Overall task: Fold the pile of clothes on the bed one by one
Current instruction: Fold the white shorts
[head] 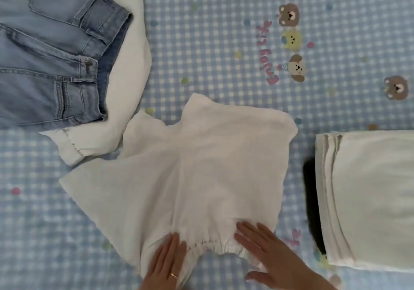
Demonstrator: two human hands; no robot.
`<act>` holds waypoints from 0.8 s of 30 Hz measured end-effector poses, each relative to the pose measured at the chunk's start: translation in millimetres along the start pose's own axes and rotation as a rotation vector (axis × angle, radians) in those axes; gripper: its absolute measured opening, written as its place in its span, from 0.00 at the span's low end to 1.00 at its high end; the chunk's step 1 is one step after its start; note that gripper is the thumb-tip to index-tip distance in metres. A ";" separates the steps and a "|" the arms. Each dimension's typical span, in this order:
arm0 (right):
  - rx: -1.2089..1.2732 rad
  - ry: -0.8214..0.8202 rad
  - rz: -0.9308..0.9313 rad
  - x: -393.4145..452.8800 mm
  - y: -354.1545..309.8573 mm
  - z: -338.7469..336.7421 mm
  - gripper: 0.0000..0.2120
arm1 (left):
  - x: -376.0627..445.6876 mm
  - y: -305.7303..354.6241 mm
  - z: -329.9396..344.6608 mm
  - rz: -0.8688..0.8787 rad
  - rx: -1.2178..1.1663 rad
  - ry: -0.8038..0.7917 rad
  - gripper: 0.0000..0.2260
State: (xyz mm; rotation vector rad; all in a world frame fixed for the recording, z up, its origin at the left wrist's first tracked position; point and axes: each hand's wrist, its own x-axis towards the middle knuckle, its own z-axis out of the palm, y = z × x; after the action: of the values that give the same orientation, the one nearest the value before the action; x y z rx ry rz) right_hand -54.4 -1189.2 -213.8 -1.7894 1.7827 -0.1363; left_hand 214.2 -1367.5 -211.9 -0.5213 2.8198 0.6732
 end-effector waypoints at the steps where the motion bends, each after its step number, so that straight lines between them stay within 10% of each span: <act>1: -0.016 -0.067 0.023 -8.0 -2.4 3.9 0.40 | -10.2 2.0 -1.2 -0.028 -0.014 -0.018 0.24; 10: 0.041 -0.115 0.137 14.6 -9.6 -28.8 0.40 | -35.7 -17.9 -41.0 -0.257 -0.378 -0.077 0.37; 15: 0.306 0.186 0.264 15.3 -30.0 -122.7 0.28 | -45.5 -21.5 -135.8 -0.544 -0.682 0.177 0.29; 24: 0.448 0.630 0.207 7.7 -142.5 -318.9 0.06 | -44.1 45.6 -361.1 -0.507 -1.021 0.700 0.15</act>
State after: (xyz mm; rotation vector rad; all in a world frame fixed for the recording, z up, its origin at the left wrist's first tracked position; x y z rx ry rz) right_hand -80.2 -1316.1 110.7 -1.3024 2.1202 -1.0229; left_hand 199.0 -1485.5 134.8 -1.8356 2.3979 2.0903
